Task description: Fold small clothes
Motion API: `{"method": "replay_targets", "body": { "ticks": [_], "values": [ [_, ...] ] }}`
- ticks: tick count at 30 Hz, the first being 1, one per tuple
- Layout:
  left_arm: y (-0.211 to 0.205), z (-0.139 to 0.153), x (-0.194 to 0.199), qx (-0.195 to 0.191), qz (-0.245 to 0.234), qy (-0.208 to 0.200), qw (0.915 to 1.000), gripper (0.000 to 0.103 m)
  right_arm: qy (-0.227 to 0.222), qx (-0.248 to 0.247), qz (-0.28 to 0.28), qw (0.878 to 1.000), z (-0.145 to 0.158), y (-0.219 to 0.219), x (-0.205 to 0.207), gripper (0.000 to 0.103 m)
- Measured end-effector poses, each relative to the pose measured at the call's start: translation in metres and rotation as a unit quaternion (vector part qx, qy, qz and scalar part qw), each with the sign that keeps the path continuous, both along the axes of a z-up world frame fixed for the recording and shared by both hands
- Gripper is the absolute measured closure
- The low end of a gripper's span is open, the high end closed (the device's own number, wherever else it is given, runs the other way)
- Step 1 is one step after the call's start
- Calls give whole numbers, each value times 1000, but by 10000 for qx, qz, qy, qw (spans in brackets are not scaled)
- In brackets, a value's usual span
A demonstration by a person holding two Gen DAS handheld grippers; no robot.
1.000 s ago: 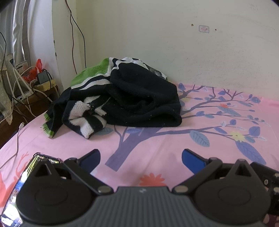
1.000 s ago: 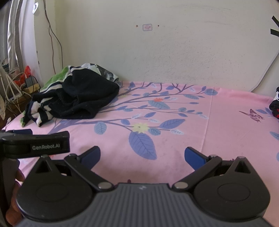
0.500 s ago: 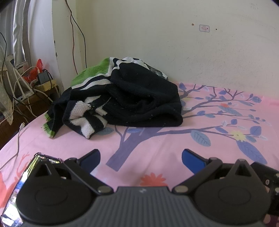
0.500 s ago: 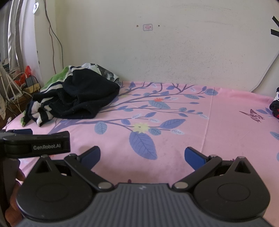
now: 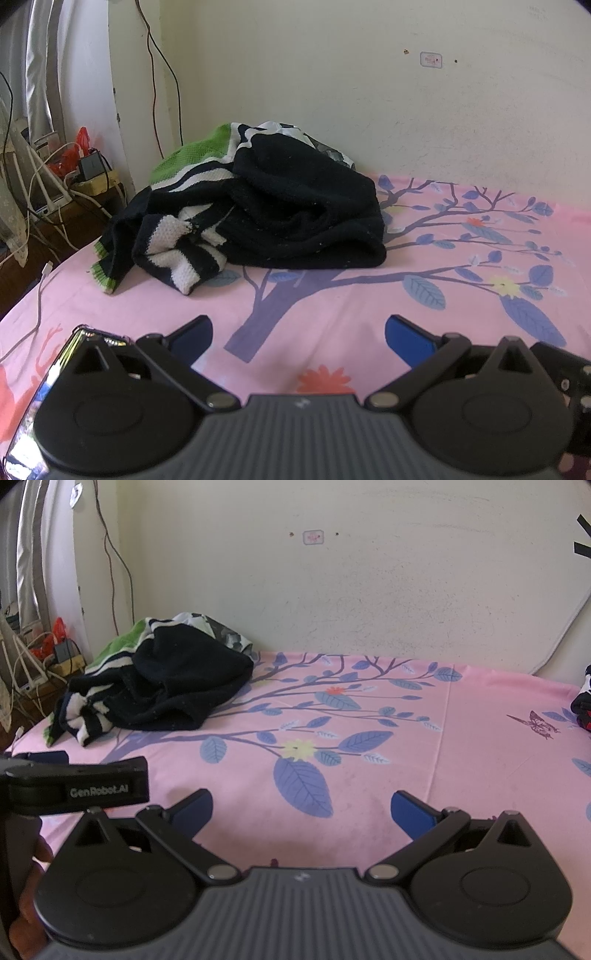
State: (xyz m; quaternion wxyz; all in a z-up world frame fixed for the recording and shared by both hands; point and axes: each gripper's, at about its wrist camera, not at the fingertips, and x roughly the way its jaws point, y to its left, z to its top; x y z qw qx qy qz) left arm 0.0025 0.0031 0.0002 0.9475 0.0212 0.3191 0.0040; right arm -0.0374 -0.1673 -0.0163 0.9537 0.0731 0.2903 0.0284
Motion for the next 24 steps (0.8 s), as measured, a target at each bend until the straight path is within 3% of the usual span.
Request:
{"method": "replay_targets", "body": {
  "ticks": [9, 24],
  "values": [
    [-1, 0, 0, 76, -7, -51, 10000, 0, 7, -21, 26, 10000, 0, 2, -2, 6],
    [3, 1, 1, -110, -53, -57, 9999, 0, 41, 25, 14, 10000, 0, 0, 1, 6]
  ]
}}
